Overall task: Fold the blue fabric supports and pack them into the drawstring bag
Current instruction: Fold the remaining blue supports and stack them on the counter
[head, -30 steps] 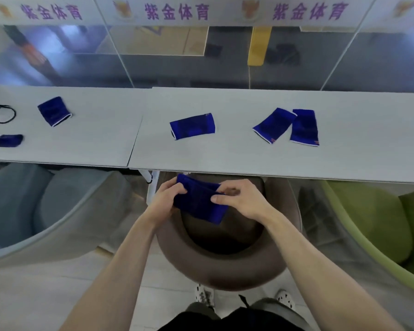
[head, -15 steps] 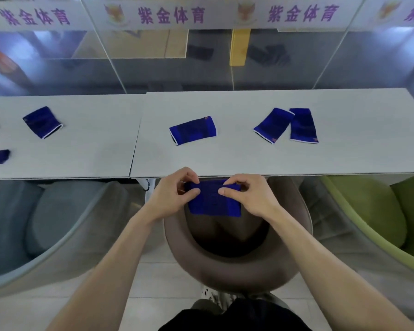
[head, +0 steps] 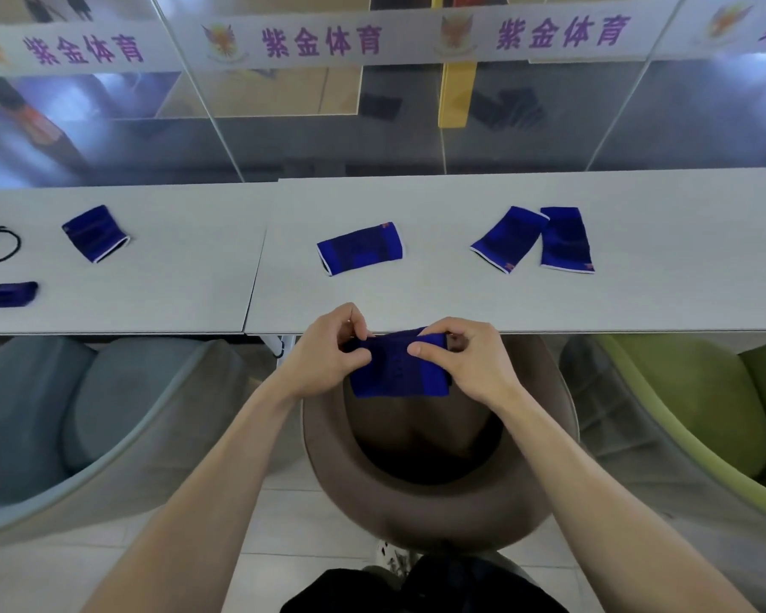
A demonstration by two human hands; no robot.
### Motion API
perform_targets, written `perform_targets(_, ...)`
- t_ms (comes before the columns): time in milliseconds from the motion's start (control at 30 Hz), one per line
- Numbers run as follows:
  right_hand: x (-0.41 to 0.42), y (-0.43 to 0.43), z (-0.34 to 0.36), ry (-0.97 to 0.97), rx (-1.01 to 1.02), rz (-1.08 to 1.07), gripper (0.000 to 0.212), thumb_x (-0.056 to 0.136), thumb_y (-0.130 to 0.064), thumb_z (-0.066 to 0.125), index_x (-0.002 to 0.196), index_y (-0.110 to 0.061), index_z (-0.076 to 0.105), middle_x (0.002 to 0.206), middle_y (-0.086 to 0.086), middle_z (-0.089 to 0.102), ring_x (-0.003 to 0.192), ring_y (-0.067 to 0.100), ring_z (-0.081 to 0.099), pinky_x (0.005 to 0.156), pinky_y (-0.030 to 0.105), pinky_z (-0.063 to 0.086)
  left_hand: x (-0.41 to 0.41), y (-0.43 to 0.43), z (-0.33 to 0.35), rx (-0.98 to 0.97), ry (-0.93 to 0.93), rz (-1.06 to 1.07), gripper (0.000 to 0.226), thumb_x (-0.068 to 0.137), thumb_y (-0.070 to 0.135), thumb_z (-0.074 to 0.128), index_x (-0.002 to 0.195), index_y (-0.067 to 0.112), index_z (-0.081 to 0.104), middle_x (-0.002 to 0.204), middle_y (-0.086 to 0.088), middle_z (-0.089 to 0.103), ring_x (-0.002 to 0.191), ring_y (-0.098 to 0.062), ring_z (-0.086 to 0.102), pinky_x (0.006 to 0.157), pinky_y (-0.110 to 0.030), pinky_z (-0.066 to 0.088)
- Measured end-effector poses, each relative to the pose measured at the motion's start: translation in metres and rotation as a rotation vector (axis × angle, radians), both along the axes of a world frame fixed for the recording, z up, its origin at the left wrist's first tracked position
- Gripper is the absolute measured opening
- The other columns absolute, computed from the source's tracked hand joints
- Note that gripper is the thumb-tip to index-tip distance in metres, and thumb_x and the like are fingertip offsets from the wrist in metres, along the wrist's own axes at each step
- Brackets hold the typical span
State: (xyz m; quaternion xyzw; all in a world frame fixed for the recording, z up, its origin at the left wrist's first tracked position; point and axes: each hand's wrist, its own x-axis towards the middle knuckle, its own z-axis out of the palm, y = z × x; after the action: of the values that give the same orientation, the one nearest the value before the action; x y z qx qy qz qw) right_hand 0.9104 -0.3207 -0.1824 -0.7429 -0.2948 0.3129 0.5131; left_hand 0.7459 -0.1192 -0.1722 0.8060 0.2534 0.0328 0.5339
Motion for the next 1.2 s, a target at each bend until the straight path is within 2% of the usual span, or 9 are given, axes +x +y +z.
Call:
perform_targets(167,0.001,0.011,-0.005,-0.069,-0.019,0.102,0.006,0.101,-0.034,0.077,0.105,-0.03,0.077,0.098,-0.013,0.08,0.094,0.01,0.076,0.081,0.031,0.065,-0.001,0.0,0.004,-0.035,0.095,-0.125,0.018,0.101,0.018,0.077,0.118,0.021,0.078,0.11,0.001,0.083,0.105,-0.022,0.079,0.096,-0.044,0.063)
perform_targets(333,-0.014,0.04,-0.008,-0.17,-0.06,0.208,0.008,0.109,-0.038,0.064,0.105,-0.036,0.071,0.096,-0.012,0.077,0.089,0.01,0.073,0.083,0.037,0.063,-0.027,0.015,0.004,0.007,0.077,-0.061,0.008,0.105,0.021,0.076,0.11,0.018,0.081,0.101,0.003,0.083,0.091,-0.012,0.076,0.082,-0.031,0.059)
perform_targets(433,-0.028,0.067,-0.008,-0.167,-0.065,0.255,0.005,0.108,-0.044,0.064,0.108,-0.04,0.068,0.094,-0.009,0.078,0.086,0.013,0.074,0.08,0.043,0.064,-0.047,0.032,0.004,0.031,0.059,-0.026,0.007,0.105,0.022,0.075,0.107,0.017,0.08,0.1,0.002,0.082,0.092,-0.02,0.077,0.084,-0.038,0.059)
perform_targets(600,-0.056,0.123,-0.009,0.143,-0.085,0.294,0.07,0.094,-0.039,0.084,0.152,-0.046,0.045,0.108,-0.002,0.082,0.102,0.016,0.079,0.087,0.034,0.066,-0.091,0.078,-0.009,-0.112,-0.005,0.144,0.019,0.102,0.03,0.067,0.104,0.013,0.074,0.101,-0.014,0.078,0.085,-0.024,0.071,0.08,-0.044,0.054)
perform_targets(667,-0.075,0.153,-0.011,0.157,-0.103,0.254,0.065,0.099,-0.037,0.079,0.154,-0.041,0.045,0.113,0.0,0.081,0.103,0.013,0.078,0.087,0.031,0.064,-0.113,0.105,-0.014,-0.191,-0.034,0.154,0.024,0.1,0.032,0.068,0.107,0.01,0.073,0.105,-0.02,0.078,0.088,-0.023,0.07,0.083,-0.045,0.052)
perform_targets(767,-0.115,0.204,-0.007,0.153,-0.078,0.11,0.043,0.106,-0.04,0.067,0.146,-0.033,0.053,0.103,0.002,0.081,0.085,0.008,0.077,0.066,0.022,0.059,-0.149,0.152,-0.02,-0.271,-0.047,0.087,0.024,0.101,0.027,0.075,0.116,0.009,0.071,0.112,-0.022,0.078,0.097,-0.03,0.069,0.085,-0.053,0.05)
perform_targets(933,-0.188,0.288,0.007,0.151,-0.01,-0.021,0.02,0.107,-0.044,0.065,0.119,-0.028,0.06,0.089,0.009,0.08,0.068,0.022,0.073,0.049,0.033,0.052,-0.205,0.227,-0.006,-0.38,-0.043,0.049,0.034,0.096,0.01,0.081,0.127,0.011,0.068,0.123,-0.024,0.074,0.11,-0.055,0.066,0.091,-0.063,0.054)
perform_targets(1033,-0.217,0.323,0.017,0.106,-0.018,0.025,0.019,0.107,-0.041,0.067,0.112,-0.023,0.062,0.08,0.012,0.079,0.049,0.027,0.061,0.044,0.037,0.047,-0.227,0.261,0.0,-0.352,-0.03,0.019,0.034,0.101,0.014,0.079,0.133,0.013,0.067,0.124,-0.013,0.078,0.117,-0.04,0.073,0.103,-0.058,0.058)
perform_targets(1200,-0.24,0.361,0.019,0.076,-0.032,0.096,0.022,0.108,-0.038,0.066,0.127,-0.027,0.063,0.088,0.004,0.084,0.079,0.023,0.08,0.071,0.039,0.065,-0.258,0.3,0.001,-0.2,-0.031,0.069,0.016,0.102,0.026,0.08,0.11,0.014,0.076,0.094,-0.002,0.079,0.083,-0.014,0.071,0.077,-0.034,0.054)
